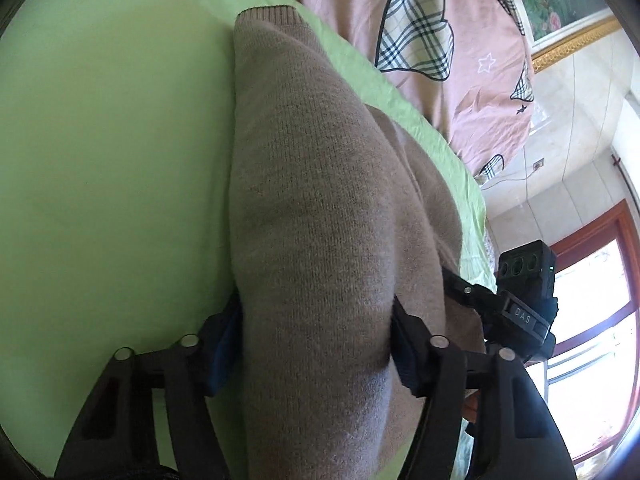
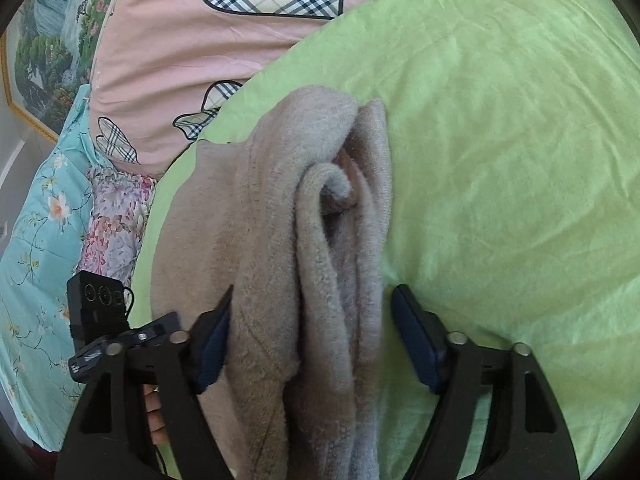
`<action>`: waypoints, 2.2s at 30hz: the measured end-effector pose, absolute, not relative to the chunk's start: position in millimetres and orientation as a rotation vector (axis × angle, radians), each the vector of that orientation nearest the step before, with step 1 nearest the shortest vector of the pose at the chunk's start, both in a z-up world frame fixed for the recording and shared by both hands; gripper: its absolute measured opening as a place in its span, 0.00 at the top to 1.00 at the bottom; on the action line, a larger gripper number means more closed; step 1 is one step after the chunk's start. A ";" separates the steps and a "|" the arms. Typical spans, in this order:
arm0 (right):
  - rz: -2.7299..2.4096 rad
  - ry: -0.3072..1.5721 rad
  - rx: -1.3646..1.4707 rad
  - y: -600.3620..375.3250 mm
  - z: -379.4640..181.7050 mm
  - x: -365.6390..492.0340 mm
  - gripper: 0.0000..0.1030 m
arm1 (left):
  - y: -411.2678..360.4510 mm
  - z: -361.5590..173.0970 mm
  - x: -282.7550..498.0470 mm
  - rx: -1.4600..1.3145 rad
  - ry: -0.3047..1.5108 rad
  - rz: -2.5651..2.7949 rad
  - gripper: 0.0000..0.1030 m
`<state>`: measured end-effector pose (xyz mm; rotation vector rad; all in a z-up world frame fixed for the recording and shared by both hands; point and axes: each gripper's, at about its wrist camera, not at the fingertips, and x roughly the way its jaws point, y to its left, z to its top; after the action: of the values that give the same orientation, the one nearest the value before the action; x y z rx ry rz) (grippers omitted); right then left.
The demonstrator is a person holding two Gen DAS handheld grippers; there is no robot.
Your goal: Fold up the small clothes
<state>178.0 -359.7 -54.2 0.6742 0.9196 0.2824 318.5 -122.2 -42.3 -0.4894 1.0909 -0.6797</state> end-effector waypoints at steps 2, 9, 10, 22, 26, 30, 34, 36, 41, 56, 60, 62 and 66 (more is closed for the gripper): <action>0.264 0.916 0.651 -353.5 -51.1 175.5 0.58 | -117.9 -36.7 312.2 -0.480 1.075 -0.683 0.49; 0.335 0.832 0.637 -303.8 -11.6 155.8 0.68 | -48.5 11.8 270.4 -0.491 0.974 -0.649 0.53; 0.363 0.823 0.637 -293.0 -9.0 155.5 0.68 | -36.5 18.0 263.5 -0.490 0.964 -0.641 0.53; 0.530 0.907 0.554 -164.8 -37.3 162.4 0.64 | 101.7 -24.5 182.3 -0.589 1.032 -0.500 0.47; 0.459 0.944 0.490 -166.6 -30.9 158.2 0.49 | 110.2 -19.7 171.3 -0.593 1.006 -0.538 0.41; 0.356 0.871 0.429 -179.9 -0.7 142.3 0.47 | 116.3 -10.2 180.9 -0.569 0.983 -0.498 0.38; 0.360 0.787 0.423 -175.4 25.0 151.5 0.49 | 123.4 -4.3 197.4 -0.595 0.975 -0.463 0.38; 0.363 0.822 0.407 -165.7 23.4 168.9 0.65 | 120.8 -1.9 203.3 -0.580 0.984 -0.440 0.38; 0.375 0.927 0.448 -157.7 -6.6 200.1 0.81 | 111.9 -3.6 207.7 -0.577 1.008 -0.414 0.38; 0.370 0.885 0.479 -182.3 -19.5 190.5 0.88 | 111.6 -20.2 311.6 -0.549 1.088 -0.291 0.49; 0.362 0.903 0.456 -179.1 -28.6 198.9 0.87 | 107.7 -23.1 345.5 -0.433 1.067 -0.201 0.73; 0.364 0.911 0.466 -177.2 -23.9 200.9 0.83 | 110.5 -16.3 354.3 -0.404 1.051 -0.154 0.75; 0.333 0.876 0.502 -190.6 -7.3 185.9 0.78 | 122.6 11.9 340.9 -0.417 0.986 -0.162 0.77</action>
<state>185.9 -190.6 -7.3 0.5024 0.8760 0.3326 340.9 122.6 11.9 -0.4167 0.9858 -0.1619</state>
